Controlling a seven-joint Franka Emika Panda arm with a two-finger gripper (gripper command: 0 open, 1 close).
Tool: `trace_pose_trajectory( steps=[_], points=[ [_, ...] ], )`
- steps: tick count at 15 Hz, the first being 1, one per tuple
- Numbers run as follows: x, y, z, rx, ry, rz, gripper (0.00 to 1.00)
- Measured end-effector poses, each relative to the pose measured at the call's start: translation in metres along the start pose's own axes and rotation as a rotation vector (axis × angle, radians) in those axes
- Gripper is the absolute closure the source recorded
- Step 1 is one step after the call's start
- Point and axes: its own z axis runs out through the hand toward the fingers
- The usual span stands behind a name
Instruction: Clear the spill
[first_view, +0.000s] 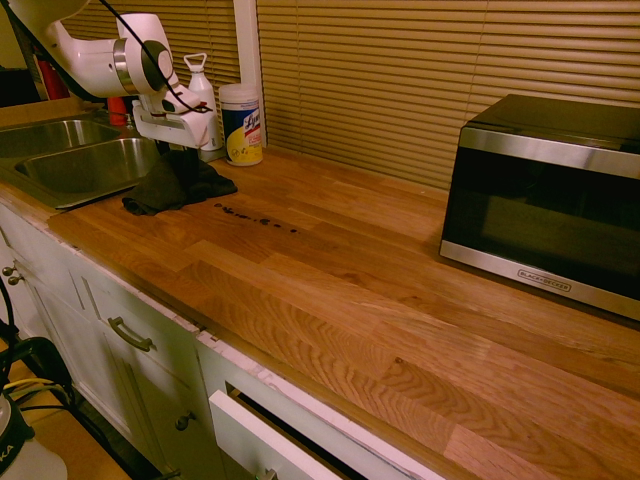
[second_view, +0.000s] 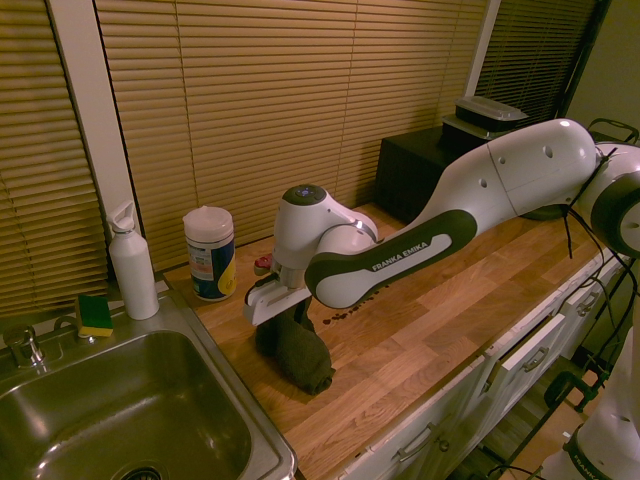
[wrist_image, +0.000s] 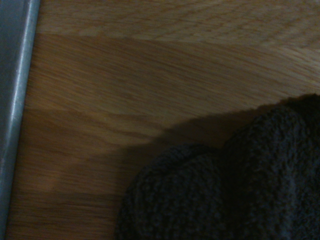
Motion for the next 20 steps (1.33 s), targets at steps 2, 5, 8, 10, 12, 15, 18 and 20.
trace_pose_trajectory(
  steps=[2, 5, 8, 10, 12, 15, 18, 20],
  points=[
    [0.0, 0.001, 0.001, -0.008, 0.001, 0.005, 1.0],
    [0.003, 0.004, 0.003, -0.033, -0.001, 0.01, 1.0],
    [0.009, 0.008, 0.002, -0.051, 0.002, 0.006, 1.0],
    [0.018, 0.014, -0.001, -0.071, 0.006, 0.005, 1.0],
    [0.036, 0.022, 0.001, -0.092, 0.01, 0.011, 1.0],
    [0.061, 0.033, 0.004, -0.104, 0.013, 0.019, 1.0],
    [0.08, 0.043, 0.006, -0.112, 0.016, 0.035, 1.0],
    [0.106, 0.059, 0.007, -0.121, 0.02, 0.056, 1.0]
  ],
)
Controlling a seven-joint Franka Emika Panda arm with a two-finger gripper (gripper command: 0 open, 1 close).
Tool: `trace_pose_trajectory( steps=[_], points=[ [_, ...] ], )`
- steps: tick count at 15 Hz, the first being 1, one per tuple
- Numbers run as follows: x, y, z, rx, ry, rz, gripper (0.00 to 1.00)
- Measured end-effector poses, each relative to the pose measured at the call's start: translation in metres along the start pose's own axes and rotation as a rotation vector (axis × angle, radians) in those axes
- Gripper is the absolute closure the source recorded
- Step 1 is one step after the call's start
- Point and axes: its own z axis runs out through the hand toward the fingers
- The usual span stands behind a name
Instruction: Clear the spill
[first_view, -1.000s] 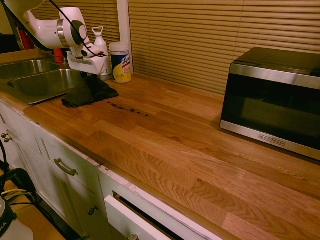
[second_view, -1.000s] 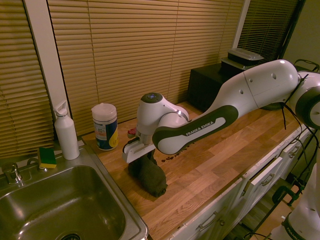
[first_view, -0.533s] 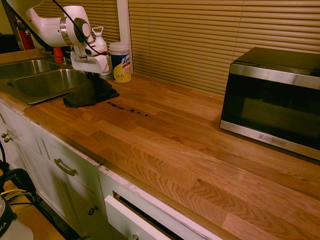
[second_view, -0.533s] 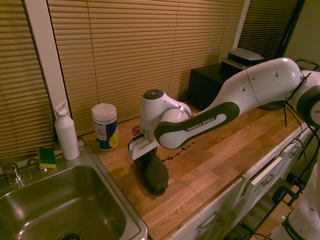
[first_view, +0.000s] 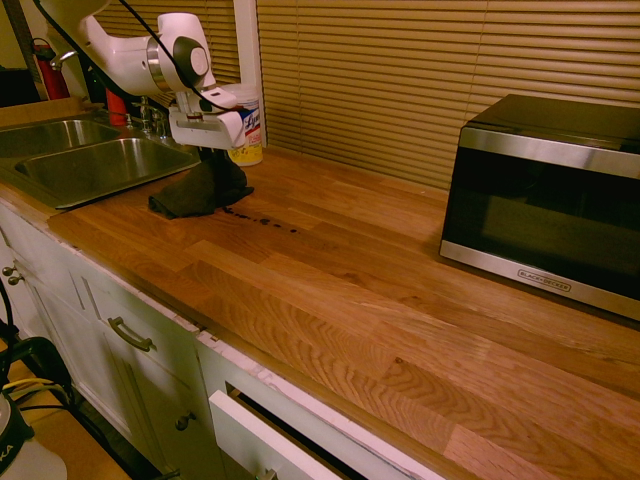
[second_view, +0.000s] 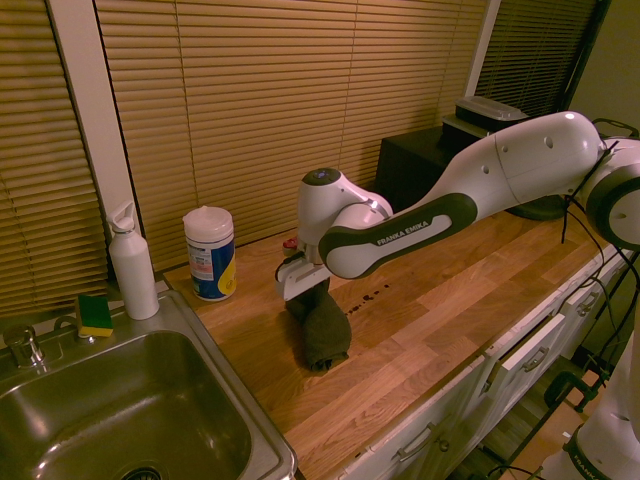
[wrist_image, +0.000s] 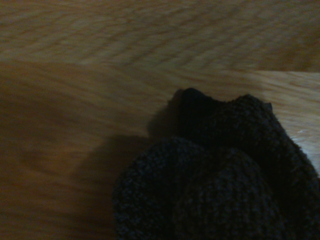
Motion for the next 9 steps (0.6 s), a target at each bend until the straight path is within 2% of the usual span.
trace_pose_trajectory(
  steps=[9],
  points=[
    [0.11, 0.11, 0.017, 0.001, 0.005, 0.127, 1.0]
  ],
)
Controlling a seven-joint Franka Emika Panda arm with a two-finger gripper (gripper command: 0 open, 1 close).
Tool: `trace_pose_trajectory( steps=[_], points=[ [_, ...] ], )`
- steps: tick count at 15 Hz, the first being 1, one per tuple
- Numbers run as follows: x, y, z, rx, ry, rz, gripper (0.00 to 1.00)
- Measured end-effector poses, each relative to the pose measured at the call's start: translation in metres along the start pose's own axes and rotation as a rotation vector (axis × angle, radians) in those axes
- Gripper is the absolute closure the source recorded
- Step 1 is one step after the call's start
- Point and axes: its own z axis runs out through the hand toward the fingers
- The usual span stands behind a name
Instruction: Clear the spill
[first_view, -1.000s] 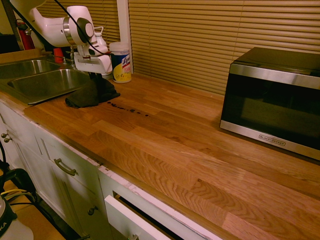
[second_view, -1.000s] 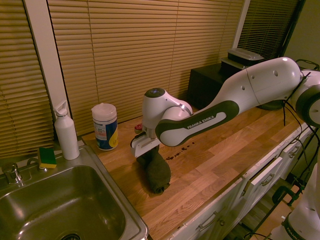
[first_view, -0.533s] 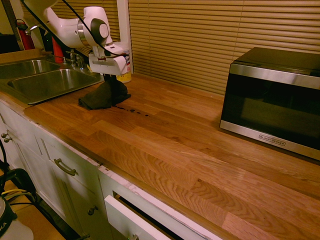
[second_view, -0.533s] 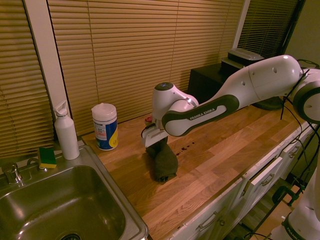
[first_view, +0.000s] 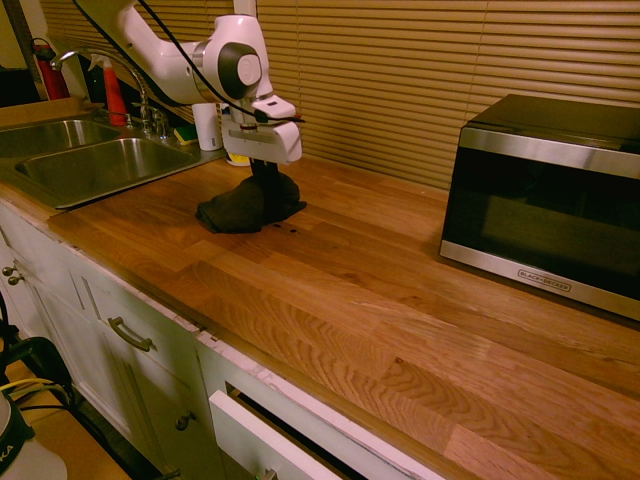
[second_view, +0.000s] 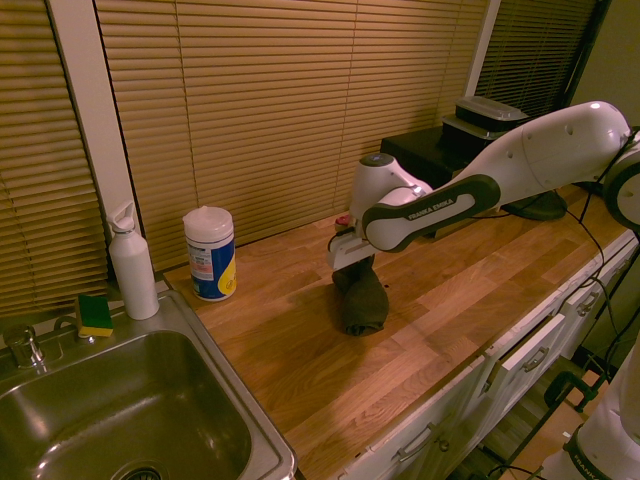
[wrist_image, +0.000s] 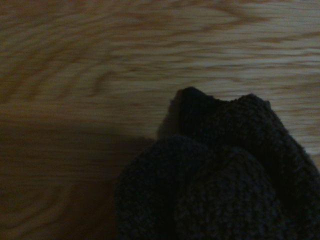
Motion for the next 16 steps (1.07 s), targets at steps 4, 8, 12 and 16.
trace_pose_trajectory(
  steps=[4, 8, 12, 16],
  points=[
    [0.057, 0.055, 0.008, -0.005, 0.0, 0.065, 1.0],
    [0.098, 0.096, 0.013, -0.003, -0.003, 0.112, 1.0],
    [0.122, 0.121, 0.016, 0.011, -0.02, 0.141, 1.0],
    [0.098, 0.097, 0.015, 0.023, -0.023, 0.085, 1.0]
  ],
)
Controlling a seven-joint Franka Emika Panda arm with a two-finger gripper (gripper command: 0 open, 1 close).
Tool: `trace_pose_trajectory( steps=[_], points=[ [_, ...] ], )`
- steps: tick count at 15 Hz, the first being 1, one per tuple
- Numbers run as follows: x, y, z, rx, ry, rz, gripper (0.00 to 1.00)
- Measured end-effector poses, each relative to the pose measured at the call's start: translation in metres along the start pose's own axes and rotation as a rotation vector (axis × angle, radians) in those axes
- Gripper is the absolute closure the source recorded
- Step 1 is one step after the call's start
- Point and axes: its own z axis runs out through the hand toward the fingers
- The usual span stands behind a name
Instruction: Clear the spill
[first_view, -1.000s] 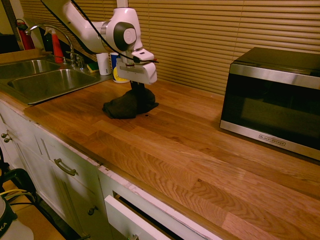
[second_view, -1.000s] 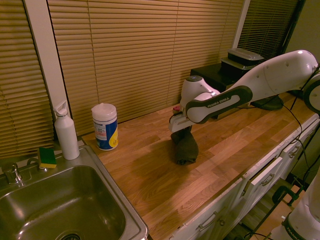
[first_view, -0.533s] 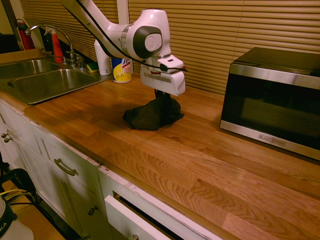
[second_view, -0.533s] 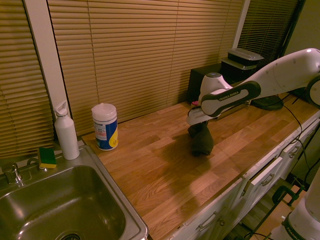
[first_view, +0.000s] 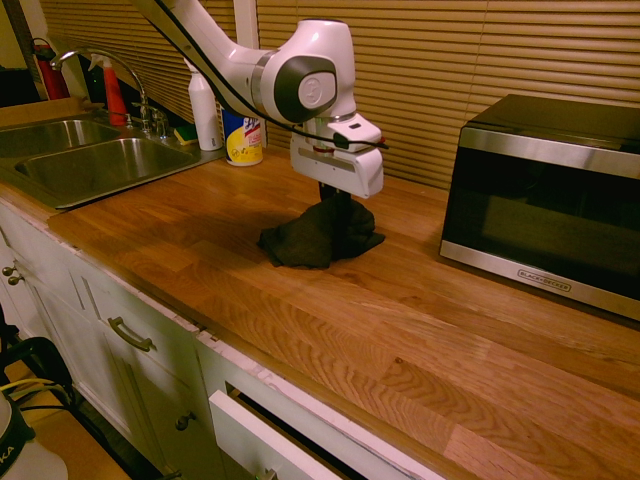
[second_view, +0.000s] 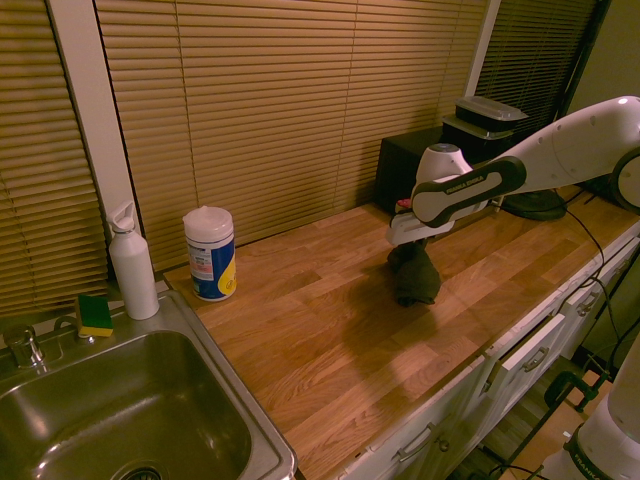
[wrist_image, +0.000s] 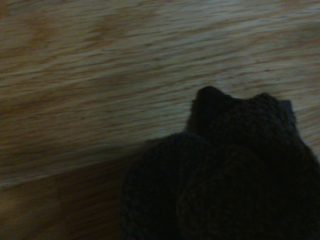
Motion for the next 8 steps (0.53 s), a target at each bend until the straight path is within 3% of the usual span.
trace_pose_trajectory(
  steps=[8],
  points=[
    [-0.142, -0.08, -0.012, 0.012, 0.006, -0.161, 1.0]
  ],
)
